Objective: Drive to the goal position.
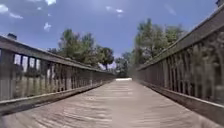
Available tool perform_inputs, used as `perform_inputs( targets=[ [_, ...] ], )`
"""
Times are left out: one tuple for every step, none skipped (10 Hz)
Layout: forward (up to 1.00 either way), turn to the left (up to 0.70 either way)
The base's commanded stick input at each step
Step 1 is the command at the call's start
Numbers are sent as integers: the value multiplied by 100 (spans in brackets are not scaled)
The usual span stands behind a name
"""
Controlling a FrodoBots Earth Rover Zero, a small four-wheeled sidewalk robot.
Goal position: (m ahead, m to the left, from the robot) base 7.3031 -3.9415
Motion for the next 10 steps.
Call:
perform_inputs(
  targets=[
    [45,0],
    [45,0],
    [45,0],
    [45,0],
    [45,0],
    [45,0],
    [45,0],
    [45,0],
    [45,0],
    [45,0]
  ],
)
